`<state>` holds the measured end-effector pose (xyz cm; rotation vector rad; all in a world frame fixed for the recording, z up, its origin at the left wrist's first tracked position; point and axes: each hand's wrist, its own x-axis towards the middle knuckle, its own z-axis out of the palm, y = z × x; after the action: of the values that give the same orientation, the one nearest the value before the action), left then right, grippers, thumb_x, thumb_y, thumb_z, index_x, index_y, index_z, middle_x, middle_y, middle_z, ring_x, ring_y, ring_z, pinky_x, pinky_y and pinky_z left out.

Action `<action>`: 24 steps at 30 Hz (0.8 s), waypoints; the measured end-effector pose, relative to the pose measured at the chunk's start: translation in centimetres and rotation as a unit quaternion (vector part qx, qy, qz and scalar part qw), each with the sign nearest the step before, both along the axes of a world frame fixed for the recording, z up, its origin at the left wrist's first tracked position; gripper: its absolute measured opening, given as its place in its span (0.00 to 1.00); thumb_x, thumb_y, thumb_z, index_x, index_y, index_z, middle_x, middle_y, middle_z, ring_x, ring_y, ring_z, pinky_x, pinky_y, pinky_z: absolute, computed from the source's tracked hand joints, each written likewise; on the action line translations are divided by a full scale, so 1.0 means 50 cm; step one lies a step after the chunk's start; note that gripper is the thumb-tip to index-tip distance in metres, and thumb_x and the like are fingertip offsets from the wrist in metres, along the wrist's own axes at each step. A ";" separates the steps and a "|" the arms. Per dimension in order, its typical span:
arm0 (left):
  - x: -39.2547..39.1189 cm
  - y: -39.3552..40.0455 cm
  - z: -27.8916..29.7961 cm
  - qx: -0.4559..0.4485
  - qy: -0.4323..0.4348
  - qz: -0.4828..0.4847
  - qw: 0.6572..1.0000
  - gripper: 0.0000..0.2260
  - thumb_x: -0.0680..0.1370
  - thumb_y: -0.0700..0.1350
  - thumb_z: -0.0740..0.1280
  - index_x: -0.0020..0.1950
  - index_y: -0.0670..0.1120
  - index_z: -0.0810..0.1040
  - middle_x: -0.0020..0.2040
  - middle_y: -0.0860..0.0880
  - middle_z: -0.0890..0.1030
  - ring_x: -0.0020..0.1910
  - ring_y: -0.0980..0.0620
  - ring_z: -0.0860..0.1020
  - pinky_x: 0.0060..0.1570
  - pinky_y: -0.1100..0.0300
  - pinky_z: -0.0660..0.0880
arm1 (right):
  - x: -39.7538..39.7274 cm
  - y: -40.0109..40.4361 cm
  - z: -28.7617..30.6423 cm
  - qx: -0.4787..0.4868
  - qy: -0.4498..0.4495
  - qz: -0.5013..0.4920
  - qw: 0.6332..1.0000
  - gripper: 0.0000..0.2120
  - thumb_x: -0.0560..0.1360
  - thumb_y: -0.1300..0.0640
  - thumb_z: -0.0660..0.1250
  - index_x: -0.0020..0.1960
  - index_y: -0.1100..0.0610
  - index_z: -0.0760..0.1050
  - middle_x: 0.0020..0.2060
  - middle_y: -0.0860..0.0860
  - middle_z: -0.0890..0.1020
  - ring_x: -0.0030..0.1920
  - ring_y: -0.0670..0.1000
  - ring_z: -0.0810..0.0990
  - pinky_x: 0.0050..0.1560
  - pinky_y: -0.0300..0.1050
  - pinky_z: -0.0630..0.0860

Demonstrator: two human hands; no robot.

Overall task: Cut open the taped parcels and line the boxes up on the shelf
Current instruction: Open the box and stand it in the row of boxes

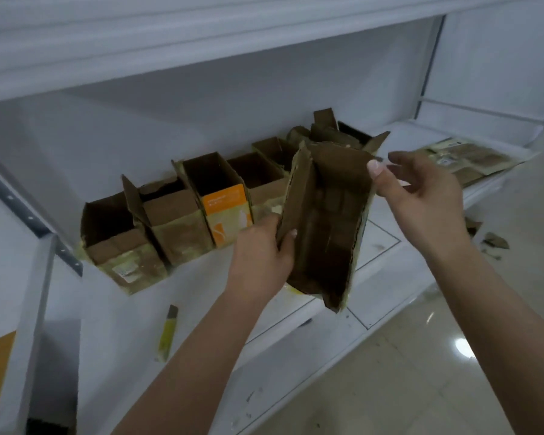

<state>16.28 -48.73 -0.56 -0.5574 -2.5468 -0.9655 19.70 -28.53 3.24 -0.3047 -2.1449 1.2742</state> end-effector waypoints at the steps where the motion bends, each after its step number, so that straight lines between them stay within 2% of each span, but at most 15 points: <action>1: -0.005 0.025 0.002 0.001 0.002 0.004 1.000 0.07 0.79 0.45 0.67 0.45 0.43 0.75 0.31 0.53 0.70 0.29 0.58 0.70 0.27 0.66 0.63 | 0.008 0.015 -0.005 -0.004 -0.011 0.003 1.000 0.37 0.69 0.28 0.65 0.68 0.52 0.73 0.60 0.49 0.81 0.50 0.45 0.81 0.56 0.48 0.78; 2: -0.009 0.050 0.003 0.004 0.008 0.009 1.000 0.08 0.79 0.46 0.67 0.43 0.44 0.73 0.31 0.54 0.69 0.29 0.59 0.69 0.27 0.68 0.60 | 0.018 0.028 -0.011 -0.002 -0.032 0.005 0.999 0.41 0.67 0.27 0.65 0.71 0.52 0.70 0.62 0.49 0.79 0.50 0.44 0.81 0.56 0.48 0.77; 4: -0.018 0.105 0.005 0.022 0.011 0.013 1.000 0.09 0.78 0.46 0.67 0.41 0.45 0.72 0.31 0.56 0.68 0.30 0.60 0.67 0.28 0.68 0.63 | 0.034 0.054 -0.024 0.026 -0.098 0.007 0.995 0.49 0.62 0.25 0.62 0.75 0.53 0.65 0.66 0.51 0.78 0.53 0.48 0.81 0.57 0.51 0.77; 6: -0.026 0.161 0.011 0.030 0.008 0.012 0.999 0.09 0.78 0.46 0.67 0.40 0.46 0.71 0.30 0.56 0.68 0.29 0.58 0.67 0.30 0.65 0.63 | 0.049 0.082 -0.036 0.075 -0.157 0.005 0.985 0.51 0.61 0.23 0.59 0.76 0.53 0.63 0.66 0.51 0.78 0.55 0.51 0.82 0.58 0.53 0.78; 8: -0.036 0.214 0.015 0.022 0.002 0.011 1.000 0.10 0.78 0.47 0.67 0.40 0.46 0.71 0.31 0.55 0.68 0.30 0.57 0.67 0.28 0.62 0.59 | 0.062 0.111 -0.050 0.118 -0.196 -0.005 0.974 0.47 0.64 0.25 0.62 0.74 0.52 0.65 0.63 0.49 0.80 0.54 0.51 0.82 0.55 0.54 0.79; 12: -0.049 0.300 0.006 0.060 -0.023 -0.012 0.998 0.10 0.78 0.47 0.68 0.42 0.43 0.73 0.32 0.52 0.71 0.31 0.58 0.69 0.27 0.66 0.62 | 0.068 0.181 -0.076 0.143 -0.246 -0.047 0.957 0.30 0.72 0.39 0.70 0.67 0.54 0.67 0.52 0.49 0.82 0.52 0.55 0.80 0.46 0.50 0.76; 15: -0.059 0.348 -0.010 0.050 -0.049 -0.042 0.997 0.09 0.78 0.48 0.68 0.44 0.43 0.74 0.33 0.52 0.71 0.32 0.55 0.70 0.29 0.64 0.61 | 0.062 0.235 -0.087 0.149 -0.256 -0.073 0.952 0.18 0.74 0.49 0.69 0.58 0.57 0.69 0.39 0.48 0.77 0.43 0.55 0.77 0.38 0.48 0.71; 17: -0.075 0.376 -0.017 0.064 -0.070 -0.063 0.994 0.07 0.78 0.47 0.68 0.44 0.46 0.73 0.33 0.54 0.71 0.31 0.58 0.70 0.28 0.67 0.61 | 0.051 0.271 -0.093 0.167 -0.255 -0.088 0.948 0.12 0.75 0.53 0.68 0.50 0.59 0.69 0.37 0.51 0.75 0.38 0.55 0.75 0.32 0.47 0.67; 21: -0.121 0.436 -0.036 0.085 -0.101 -0.106 0.986 0.11 0.78 0.47 0.68 0.40 0.55 0.67 0.30 0.56 0.71 0.29 0.63 0.71 0.29 0.70 0.66 | 0.013 0.348 -0.096 0.178 -0.245 -0.096 0.948 0.10 0.73 0.57 0.69 0.43 0.59 0.68 0.34 0.52 0.74 0.34 0.53 0.72 0.30 0.45 0.65; 24: -0.170 0.482 -0.047 0.080 -0.123 -0.130 0.981 0.11 0.77 0.48 0.68 0.39 0.56 0.68 0.29 0.56 0.72 0.29 0.63 0.72 0.29 0.70 0.67 | -0.040 0.413 -0.092 0.188 -0.253 -0.089 0.945 0.09 0.72 0.57 0.69 0.41 0.59 0.70 0.33 0.52 0.75 0.35 0.54 0.74 0.34 0.48 0.72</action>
<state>7.80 -24.62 -2.91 -0.7807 -2.6175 -1.3969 17.70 -7.89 -1.35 -0.7052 -2.6569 0.7070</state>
